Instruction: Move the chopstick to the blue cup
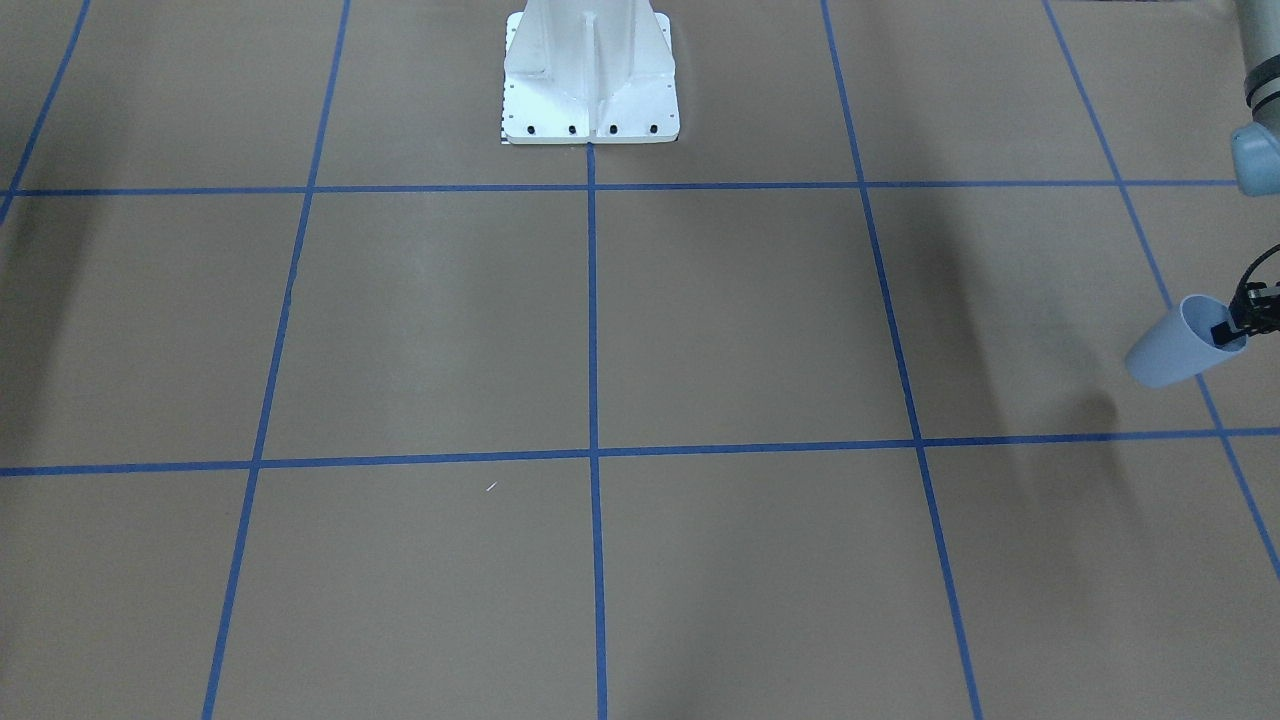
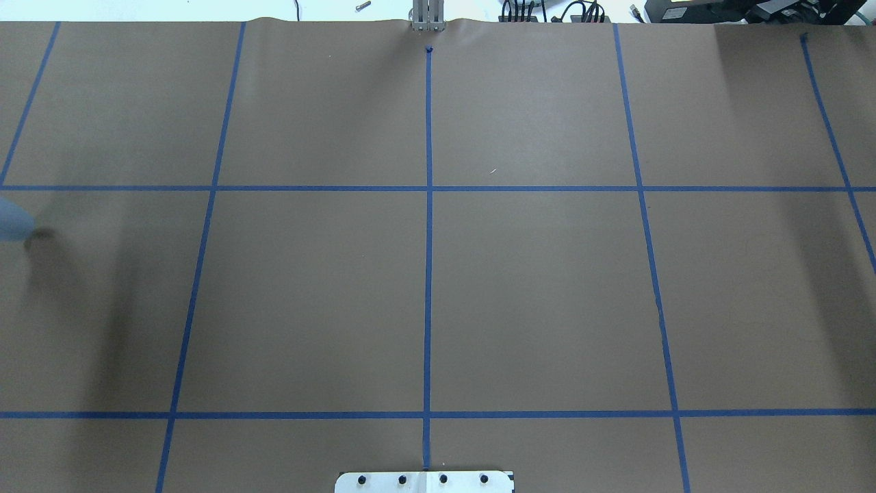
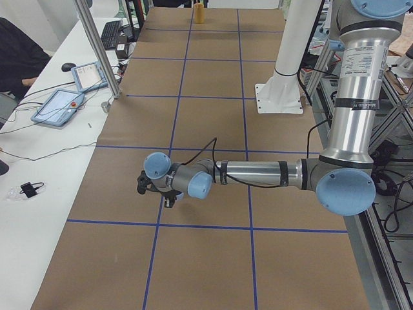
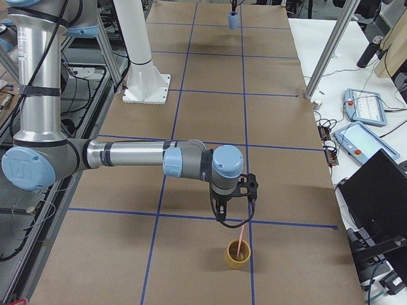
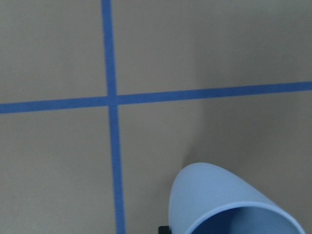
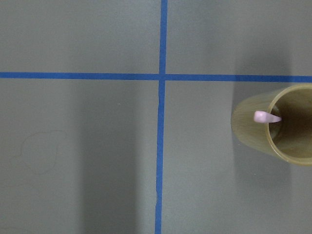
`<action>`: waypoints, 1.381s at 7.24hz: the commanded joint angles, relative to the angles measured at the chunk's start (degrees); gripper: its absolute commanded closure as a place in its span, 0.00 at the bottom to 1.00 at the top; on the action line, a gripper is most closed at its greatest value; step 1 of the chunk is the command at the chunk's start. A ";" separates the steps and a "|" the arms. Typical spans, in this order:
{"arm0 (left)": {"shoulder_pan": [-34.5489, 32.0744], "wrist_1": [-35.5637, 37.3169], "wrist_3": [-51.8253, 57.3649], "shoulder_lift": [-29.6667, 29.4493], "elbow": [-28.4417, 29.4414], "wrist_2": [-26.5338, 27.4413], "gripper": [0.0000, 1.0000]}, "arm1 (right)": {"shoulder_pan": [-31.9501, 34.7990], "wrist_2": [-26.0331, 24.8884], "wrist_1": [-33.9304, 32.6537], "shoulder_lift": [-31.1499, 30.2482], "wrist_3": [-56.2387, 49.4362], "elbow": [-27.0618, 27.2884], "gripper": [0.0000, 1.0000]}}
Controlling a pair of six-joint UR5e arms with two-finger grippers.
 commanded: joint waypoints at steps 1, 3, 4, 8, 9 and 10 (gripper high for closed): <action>-0.16 18.50 -3.42 -13.08 -5.03 -0.20 1.00 | 0.00 0.46 0.00 -0.10 0.02 0.20 0.00; 8.39 22.44 -18.64 -22.86 -5.40 1.19 1.00 | 0.00 0.47 0.00 -0.10 -0.06 0.29 0.00; 14.89 22.27 -30.05 -27.77 -5.32 3.90 1.00 | 0.00 0.55 0.00 -0.10 -0.06 0.29 0.00; 31.79 19.82 -54.29 -45.35 1.67 9.16 1.00 | 0.00 0.91 0.00 -0.97 -0.06 1.16 0.00; 34.79 16.07 -57.99 -48.09 6.50 14.51 1.00 | 0.00 0.82 0.09 -1.24 -0.50 1.34 0.00; 35.95 10.72 -59.33 -47.86 10.03 15.08 1.00 | 0.00 0.82 0.09 -1.24 -0.59 1.34 0.00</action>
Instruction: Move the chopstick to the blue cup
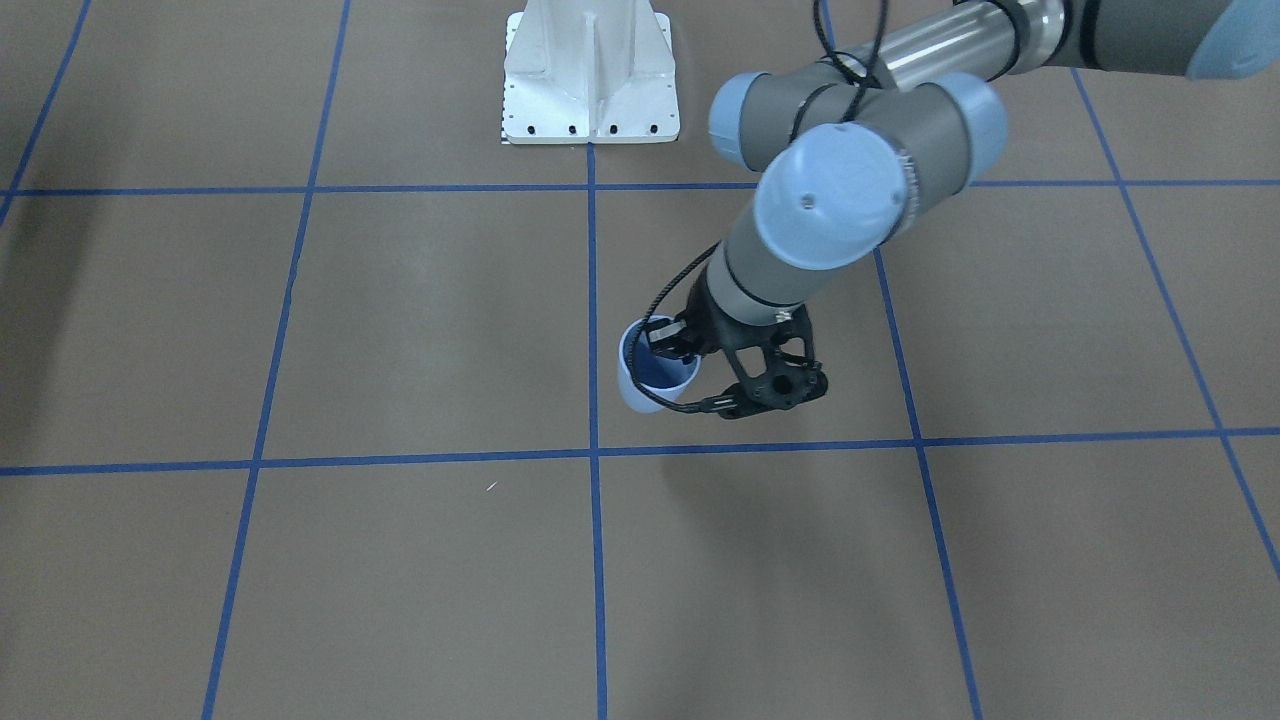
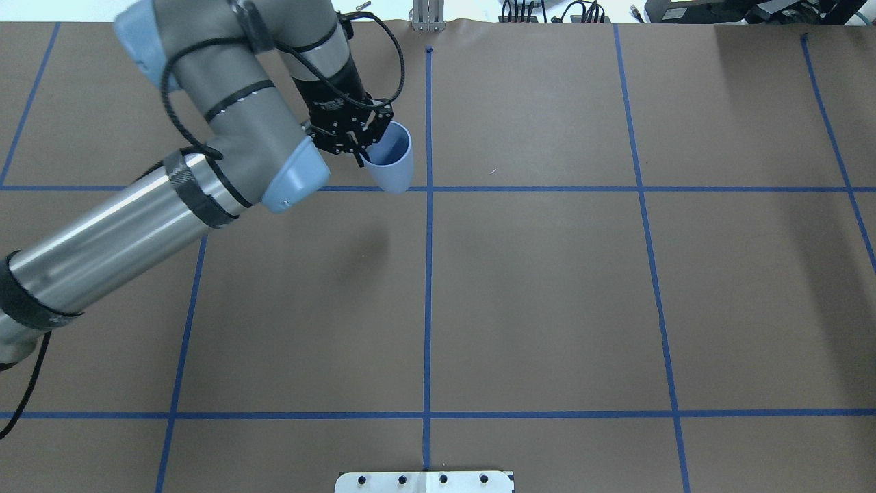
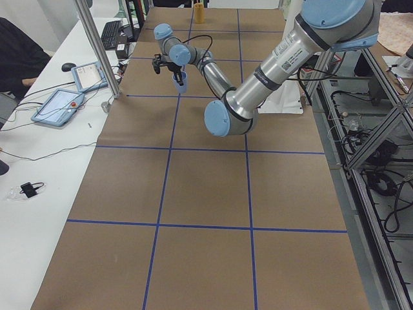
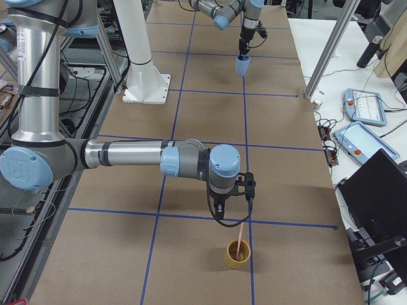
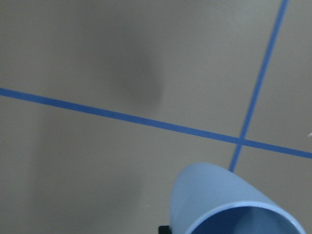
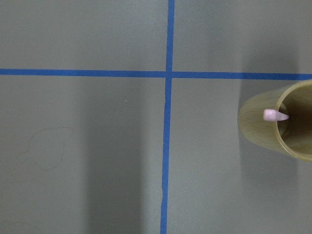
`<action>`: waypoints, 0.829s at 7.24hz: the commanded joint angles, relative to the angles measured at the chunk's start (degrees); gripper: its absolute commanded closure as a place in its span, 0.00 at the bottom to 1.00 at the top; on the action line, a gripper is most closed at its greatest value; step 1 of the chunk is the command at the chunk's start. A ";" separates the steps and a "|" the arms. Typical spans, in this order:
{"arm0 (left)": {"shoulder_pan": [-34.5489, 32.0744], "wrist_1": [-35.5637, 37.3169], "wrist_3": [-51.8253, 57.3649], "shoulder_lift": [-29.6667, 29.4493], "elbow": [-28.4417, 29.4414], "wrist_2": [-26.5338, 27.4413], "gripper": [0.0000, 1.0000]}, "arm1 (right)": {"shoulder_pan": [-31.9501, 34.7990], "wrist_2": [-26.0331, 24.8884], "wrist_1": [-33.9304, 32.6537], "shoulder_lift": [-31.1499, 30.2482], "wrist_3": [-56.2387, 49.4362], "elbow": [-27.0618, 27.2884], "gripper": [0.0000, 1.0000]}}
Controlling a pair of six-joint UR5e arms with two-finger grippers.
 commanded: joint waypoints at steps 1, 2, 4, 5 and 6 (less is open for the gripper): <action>4.24 -7.89 -3.95 -1.90 7.11 3.60 1.00 | 0.00 0.06 -0.05 -0.19 0.04 0.14 0.00; 5.04 -8.00 -3.95 -1.73 7.39 4.21 1.00 | 0.00 -0.03 0.03 -0.19 0.21 0.14 0.00; 6.18 -8.00 -3.87 -1.55 7.31 5.54 1.00 | 0.00 -0.03 0.03 -0.11 0.30 0.14 0.00; 6.27 -8.00 -3.87 -1.55 7.13 5.54 1.00 | 0.00 -0.03 -0.05 -0.11 0.30 0.05 0.00; 6.54 -8.00 -3.95 -1.64 6.96 5.54 1.00 | 0.00 -0.11 -0.05 -0.19 0.30 0.05 0.00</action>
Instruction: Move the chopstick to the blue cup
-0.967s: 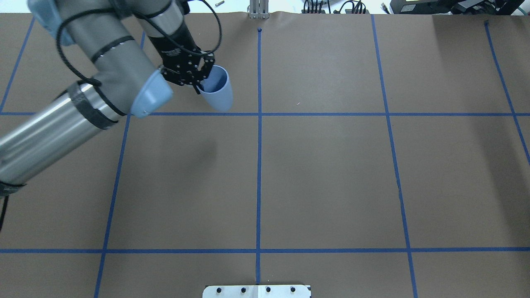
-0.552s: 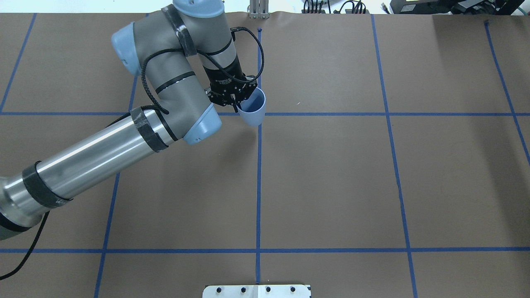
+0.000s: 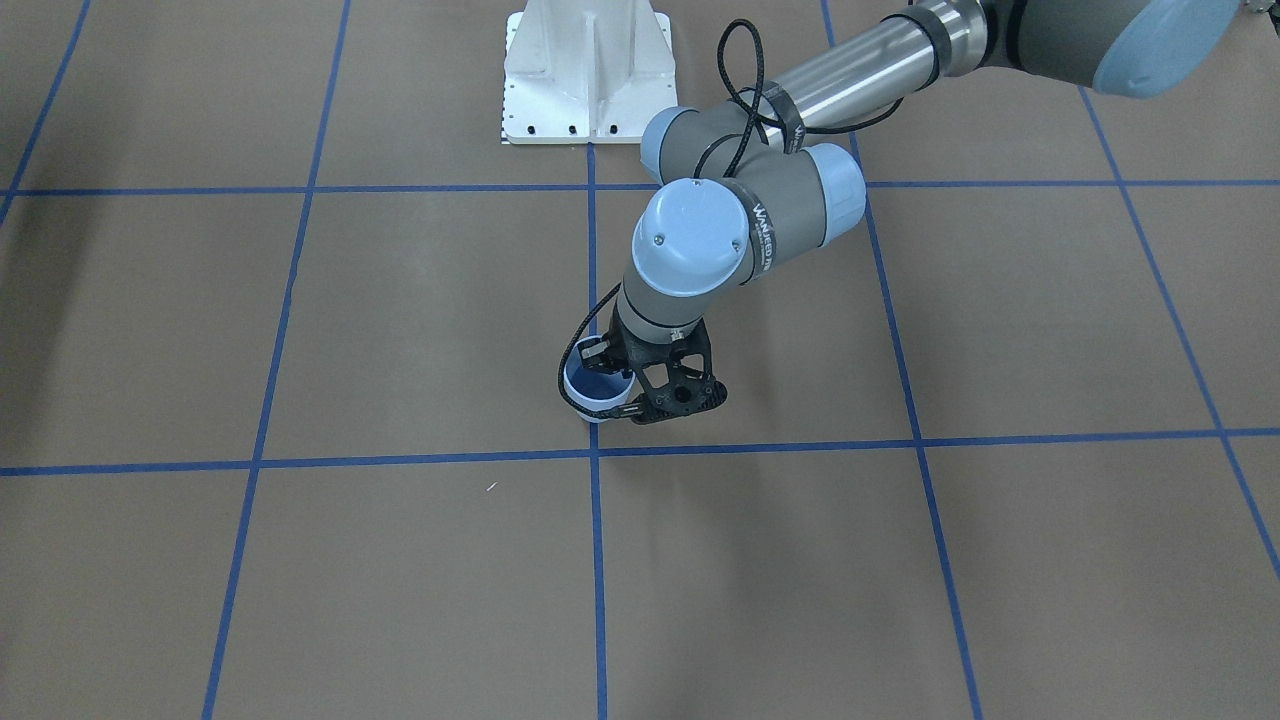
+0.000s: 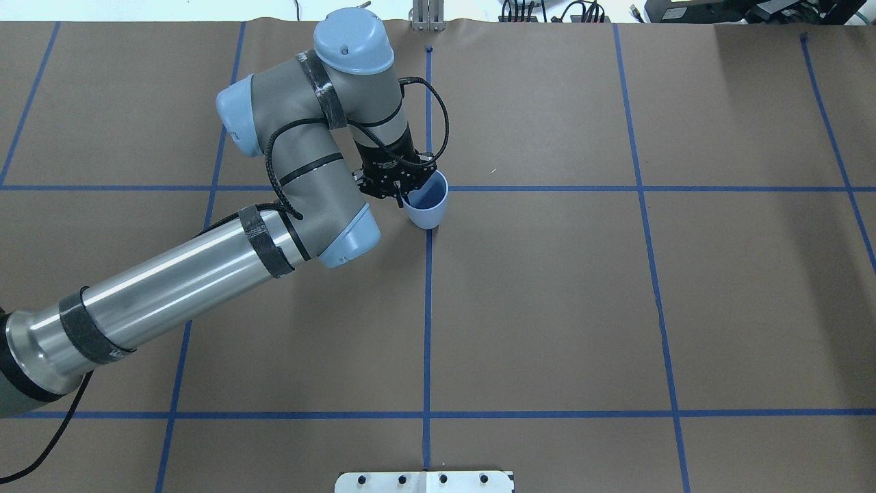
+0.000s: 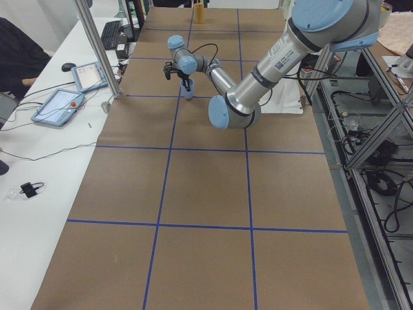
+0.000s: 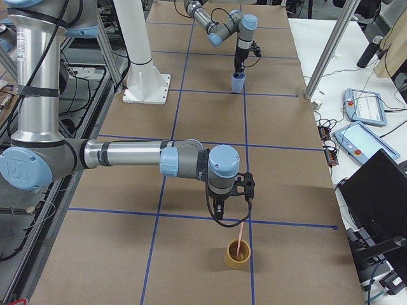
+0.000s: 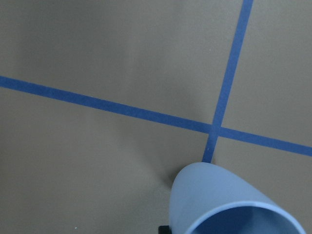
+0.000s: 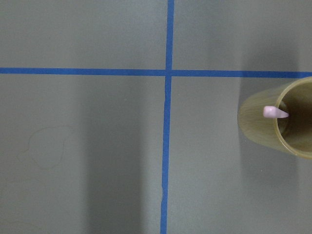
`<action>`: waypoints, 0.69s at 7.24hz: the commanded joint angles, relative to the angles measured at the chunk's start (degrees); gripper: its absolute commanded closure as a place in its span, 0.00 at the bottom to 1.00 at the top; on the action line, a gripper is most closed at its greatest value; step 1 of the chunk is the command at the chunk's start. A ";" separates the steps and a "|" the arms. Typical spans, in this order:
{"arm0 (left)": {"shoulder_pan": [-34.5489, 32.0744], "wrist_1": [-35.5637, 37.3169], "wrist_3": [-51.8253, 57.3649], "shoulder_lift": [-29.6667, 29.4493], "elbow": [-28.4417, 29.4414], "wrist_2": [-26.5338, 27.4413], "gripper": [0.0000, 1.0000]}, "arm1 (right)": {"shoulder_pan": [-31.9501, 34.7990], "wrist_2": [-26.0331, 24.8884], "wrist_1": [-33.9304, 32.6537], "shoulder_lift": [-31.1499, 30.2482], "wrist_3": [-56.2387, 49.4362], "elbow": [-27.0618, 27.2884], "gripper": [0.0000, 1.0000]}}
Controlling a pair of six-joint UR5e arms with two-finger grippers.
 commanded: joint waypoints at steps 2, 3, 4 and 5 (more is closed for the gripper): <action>0.36 -0.02 0.54 0.02 -0.97 0.33 0.03 | -0.07 -0.24 -0.03 0.10 0.09 -0.13 0.00; 0.36 0.15 0.37 0.72 -2.72 0.42 0.02 | 0.01 -0.68 -0.03 0.11 0.01 -0.13 0.00; -0.08 0.50 0.28 0.90 -4.47 0.42 0.02 | 0.01 -0.60 0.05 0.11 -0.08 -0.05 0.00; -2.86 1.81 0.02 0.90 -6.58 -0.19 0.02 | 0.01 -0.42 0.06 -0.07 -0.69 -0.13 0.00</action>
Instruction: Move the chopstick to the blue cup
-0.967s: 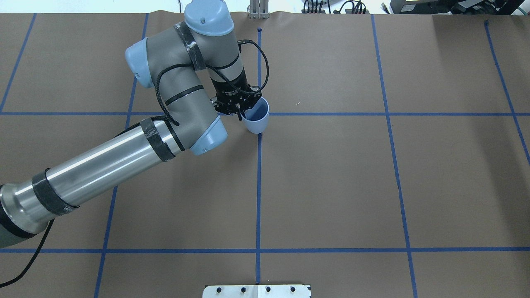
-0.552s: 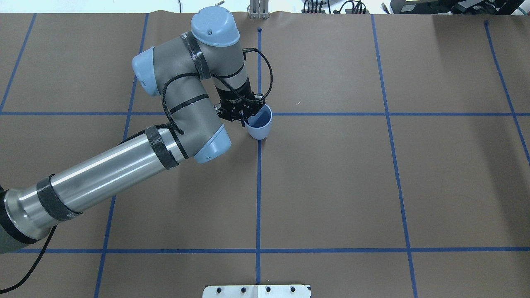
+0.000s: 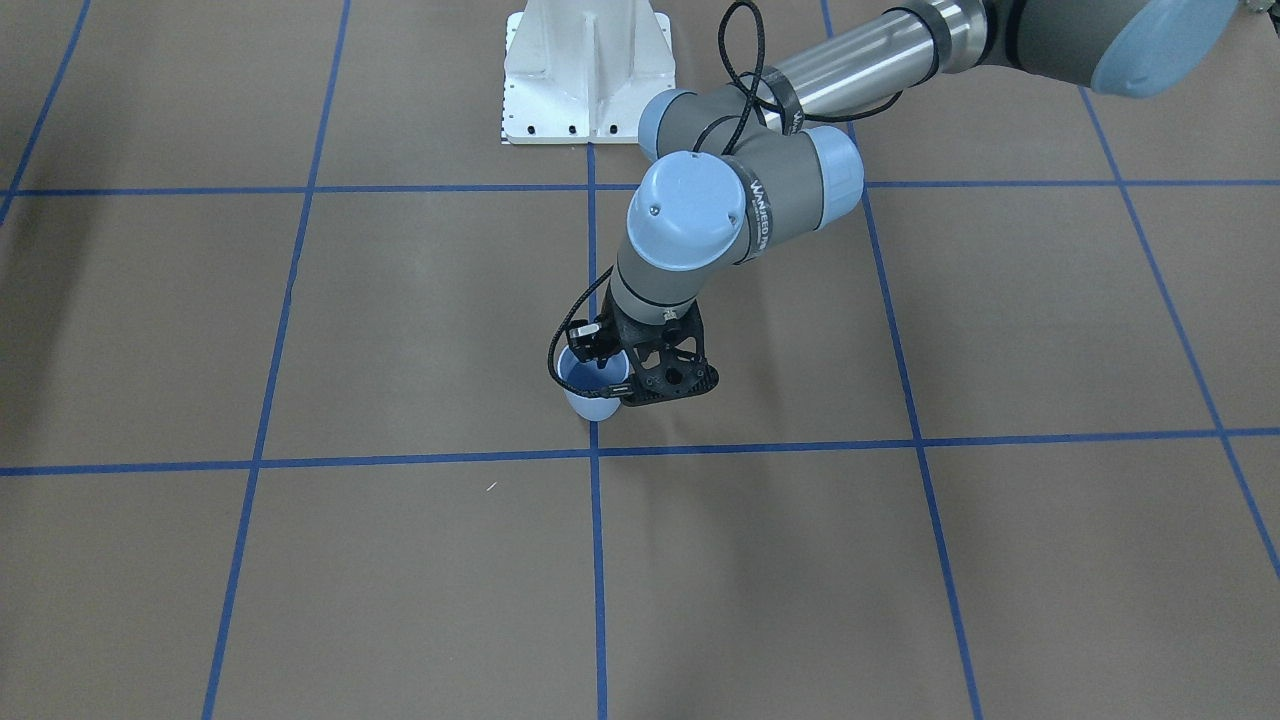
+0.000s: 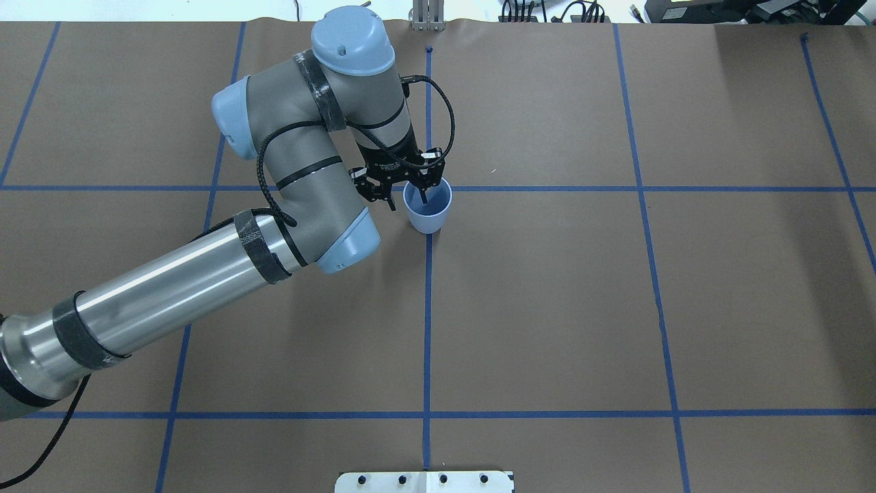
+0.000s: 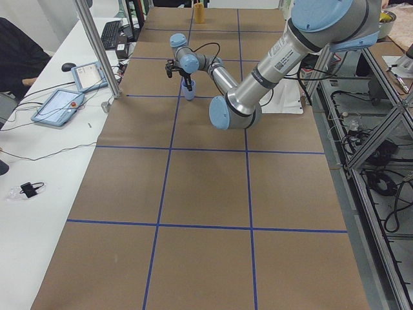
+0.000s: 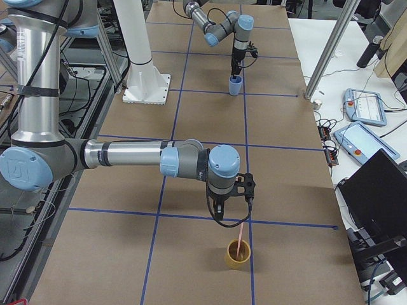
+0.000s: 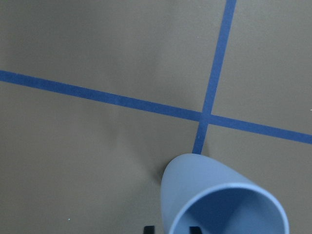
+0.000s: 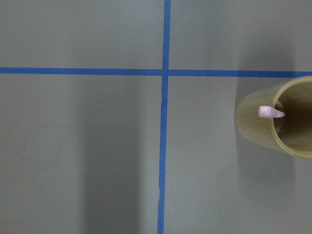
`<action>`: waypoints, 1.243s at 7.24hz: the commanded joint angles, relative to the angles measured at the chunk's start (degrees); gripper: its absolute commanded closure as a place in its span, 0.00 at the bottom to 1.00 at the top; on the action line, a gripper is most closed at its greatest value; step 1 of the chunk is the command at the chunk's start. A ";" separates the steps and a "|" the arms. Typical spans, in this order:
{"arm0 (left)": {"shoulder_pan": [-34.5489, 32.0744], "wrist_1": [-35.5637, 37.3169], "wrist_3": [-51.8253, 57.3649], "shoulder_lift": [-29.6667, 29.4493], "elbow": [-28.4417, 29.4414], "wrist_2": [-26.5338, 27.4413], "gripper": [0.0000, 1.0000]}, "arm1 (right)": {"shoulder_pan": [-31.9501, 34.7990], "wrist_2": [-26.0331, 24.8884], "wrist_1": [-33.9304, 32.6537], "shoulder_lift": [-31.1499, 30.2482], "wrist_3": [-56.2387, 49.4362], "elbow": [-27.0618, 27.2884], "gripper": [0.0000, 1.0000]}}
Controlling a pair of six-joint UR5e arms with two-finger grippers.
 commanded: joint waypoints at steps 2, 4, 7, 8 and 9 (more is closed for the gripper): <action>-5.52 3.79 1.33 0.32 -4.11 -0.63 0.02 | 0.01 0.20 0.03 -0.48 -0.78 -0.82 0.00; -6.68 3.87 2.40 1.11 -4.63 -0.63 0.02 | 1.32 0.19 -0.58 0.30 0.36 -3.96 0.00; -6.68 3.87 2.40 3.66 -7.53 -0.54 0.02 | 2.39 0.28 -0.15 6.01 19.26 -7.50 0.00; -6.68 3.87 2.40 4.53 -8.67 -0.54 0.02 | 2.65 -0.06 -0.14 5.85 23.17 -7.77 0.00; -6.68 3.79 2.40 4.98 -9.29 -0.63 0.02 | 3.17 -0.16 -0.06 6.19 29.21 -7.85 0.00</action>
